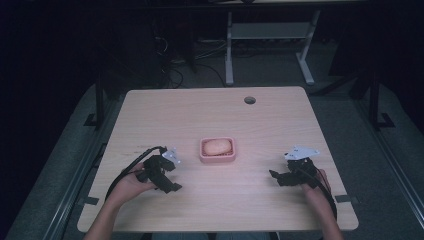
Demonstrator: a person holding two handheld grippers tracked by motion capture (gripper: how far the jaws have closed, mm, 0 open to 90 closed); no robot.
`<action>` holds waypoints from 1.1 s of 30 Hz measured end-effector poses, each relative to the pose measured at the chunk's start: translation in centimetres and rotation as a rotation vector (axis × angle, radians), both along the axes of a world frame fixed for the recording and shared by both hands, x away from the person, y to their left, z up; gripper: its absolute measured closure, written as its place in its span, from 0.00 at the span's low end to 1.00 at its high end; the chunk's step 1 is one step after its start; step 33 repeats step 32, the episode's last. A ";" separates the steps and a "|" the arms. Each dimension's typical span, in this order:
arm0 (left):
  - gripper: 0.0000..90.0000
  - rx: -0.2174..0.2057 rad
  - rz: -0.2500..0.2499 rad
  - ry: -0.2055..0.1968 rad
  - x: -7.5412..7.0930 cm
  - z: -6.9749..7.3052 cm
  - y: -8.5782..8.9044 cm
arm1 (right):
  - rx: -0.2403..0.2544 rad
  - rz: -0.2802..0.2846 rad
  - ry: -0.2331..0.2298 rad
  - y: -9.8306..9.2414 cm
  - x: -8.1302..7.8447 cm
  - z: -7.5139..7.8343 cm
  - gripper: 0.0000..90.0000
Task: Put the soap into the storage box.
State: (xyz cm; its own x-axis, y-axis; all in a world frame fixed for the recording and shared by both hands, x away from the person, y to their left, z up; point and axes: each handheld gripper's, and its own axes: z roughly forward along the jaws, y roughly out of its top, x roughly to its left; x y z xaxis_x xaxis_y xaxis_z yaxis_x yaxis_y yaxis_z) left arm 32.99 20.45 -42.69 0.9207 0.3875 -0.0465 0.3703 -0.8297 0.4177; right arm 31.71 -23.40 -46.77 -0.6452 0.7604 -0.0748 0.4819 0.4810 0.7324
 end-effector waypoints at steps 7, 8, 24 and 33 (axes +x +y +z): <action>0.26 0.000 0.008 -0.003 -0.4 0.0 0.6 | -0.004 0.001 0.002 0.0 0.0 -0.1 0.15; 0.26 -0.005 0.011 -0.007 -0.5 0.0 0.7 | -0.004 0.001 0.002 0.0 0.0 -0.1 0.15; 0.26 -0.006 0.023 -0.012 -1.7 -0.3 1.5 | -0.002 0.006 0.004 -0.2 -0.1 -0.1 0.15; 0.26 -0.005 0.019 -0.022 -2.3 -0.4 1.4 | 0.008 0.005 0.006 -0.3 -0.3 0.0 0.15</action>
